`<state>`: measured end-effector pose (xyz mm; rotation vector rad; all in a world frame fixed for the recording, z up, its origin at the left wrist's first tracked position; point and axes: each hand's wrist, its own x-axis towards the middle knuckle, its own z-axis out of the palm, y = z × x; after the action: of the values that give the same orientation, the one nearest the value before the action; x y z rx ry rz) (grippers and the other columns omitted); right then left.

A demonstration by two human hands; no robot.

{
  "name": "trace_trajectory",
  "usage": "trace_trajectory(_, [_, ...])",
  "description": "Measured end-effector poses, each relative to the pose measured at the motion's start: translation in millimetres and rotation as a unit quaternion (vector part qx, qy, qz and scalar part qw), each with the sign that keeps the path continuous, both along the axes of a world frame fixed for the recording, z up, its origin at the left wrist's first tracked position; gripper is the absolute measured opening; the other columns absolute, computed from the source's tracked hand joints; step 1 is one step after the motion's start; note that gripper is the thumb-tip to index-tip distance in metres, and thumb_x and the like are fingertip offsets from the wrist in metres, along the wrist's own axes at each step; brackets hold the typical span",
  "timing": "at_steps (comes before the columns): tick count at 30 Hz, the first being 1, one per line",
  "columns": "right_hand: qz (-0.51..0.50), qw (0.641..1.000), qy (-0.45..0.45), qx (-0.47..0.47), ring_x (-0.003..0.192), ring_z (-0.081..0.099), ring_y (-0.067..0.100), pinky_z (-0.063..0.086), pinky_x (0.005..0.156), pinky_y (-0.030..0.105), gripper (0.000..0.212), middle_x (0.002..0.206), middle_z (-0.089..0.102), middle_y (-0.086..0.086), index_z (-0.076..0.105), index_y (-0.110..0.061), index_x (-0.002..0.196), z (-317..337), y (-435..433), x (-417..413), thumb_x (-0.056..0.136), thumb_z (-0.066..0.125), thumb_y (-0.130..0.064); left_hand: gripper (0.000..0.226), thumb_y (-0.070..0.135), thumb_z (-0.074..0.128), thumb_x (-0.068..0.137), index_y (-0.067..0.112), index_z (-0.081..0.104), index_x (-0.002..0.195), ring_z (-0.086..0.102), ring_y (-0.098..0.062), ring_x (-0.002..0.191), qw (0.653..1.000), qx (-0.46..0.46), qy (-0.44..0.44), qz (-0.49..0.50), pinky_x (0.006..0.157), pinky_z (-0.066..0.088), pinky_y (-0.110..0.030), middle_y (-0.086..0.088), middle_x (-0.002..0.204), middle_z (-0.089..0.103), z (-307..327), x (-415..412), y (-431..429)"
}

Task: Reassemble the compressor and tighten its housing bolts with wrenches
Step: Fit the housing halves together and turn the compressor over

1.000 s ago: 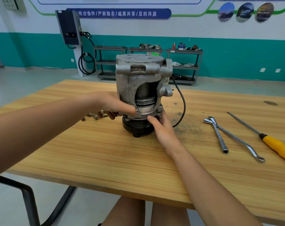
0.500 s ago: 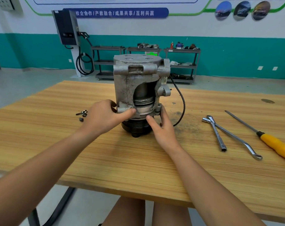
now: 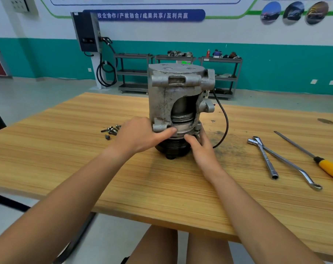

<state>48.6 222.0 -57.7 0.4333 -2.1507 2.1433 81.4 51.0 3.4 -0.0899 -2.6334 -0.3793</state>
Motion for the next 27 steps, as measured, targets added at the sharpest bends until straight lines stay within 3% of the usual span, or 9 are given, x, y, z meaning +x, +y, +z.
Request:
trace_trajectory(5, [-0.007, 1.0, -0.013, -0.001, 0.073, 0.049, -0.03, 0.036, 0.058, -0.006, 0.037, 0.081, 0.055, -0.042, 0.048, -0.05, 0.097, 2, 3, -2, 0.09, 0.056, -0.015, 0.068, 0.074, 0.043, 0.075, 0.013, 0.032, 0.047, 0.039, -0.014, 0.044, 0.999, -0.015, -0.027, -0.031, 0.044, 0.02, -0.028, 0.0, 0.043, 0.037, 6, -4, -3])
trace_trajectory(8, [-0.011, 1.0, -0.019, 0.005, 0.069, 0.048, -0.032, 0.035, 0.055, -0.007, 0.037, 0.071, 0.055, -0.046, 0.046, -0.051, 0.093, 2, 5, -3, 0.09, 0.057, -0.016, 0.06, 0.07, 0.034, 0.069, 0.014, 0.034, 0.049, 0.04, -0.013, 0.047, 0.998, -0.024, -0.038, -0.037, 0.045, 0.021, -0.029, -0.001, 0.045, 0.04, 8, -4, -1])
trace_trajectory(16, [-0.001, 1.0, -0.016, 0.018, 0.083, 0.054, -0.025, 0.039, 0.066, -0.004, 0.032, 0.094, 0.06, -0.032, 0.052, -0.045, 0.105, -3, 6, -8, 0.09, 0.057, -0.017, 0.057, 0.068, 0.036, 0.065, 0.013, 0.042, 0.051, 0.044, -0.012, 0.051, 0.998, 0.008, -0.058, -0.028, 0.045, 0.022, -0.028, -0.002, 0.049, 0.046, 7, -7, -2])
trace_trajectory(22, [0.005, 1.0, -0.008, 0.021, 0.082, 0.054, -0.025, 0.039, 0.065, -0.004, 0.033, 0.088, 0.061, -0.035, 0.051, -0.045, 0.106, -3, 7, -9, 0.091, 0.058, -0.017, 0.054, 0.067, 0.041, 0.064, 0.015, 0.04, 0.05, 0.043, -0.012, 0.049, 0.996, 0.047, -0.068, -0.033, 0.045, 0.024, -0.028, 0.001, 0.047, 0.044, 6, -9, -4])
trace_trajectory(27, [0.003, 1.0, -0.008, 0.02, 0.084, 0.054, -0.022, 0.038, 0.066, -0.004, 0.031, 0.09, 0.061, -0.034, 0.053, -0.046, 0.101, -3, 7, -8, 0.09, 0.059, -0.018, 0.057, 0.065, 0.055, 0.075, 0.011, 0.052, 0.056, 0.053, -0.014, 0.056, 0.991, 0.092, -0.095, -0.028, 0.048, 0.033, -0.028, -0.002, 0.055, 0.058, 6, -12, -9])
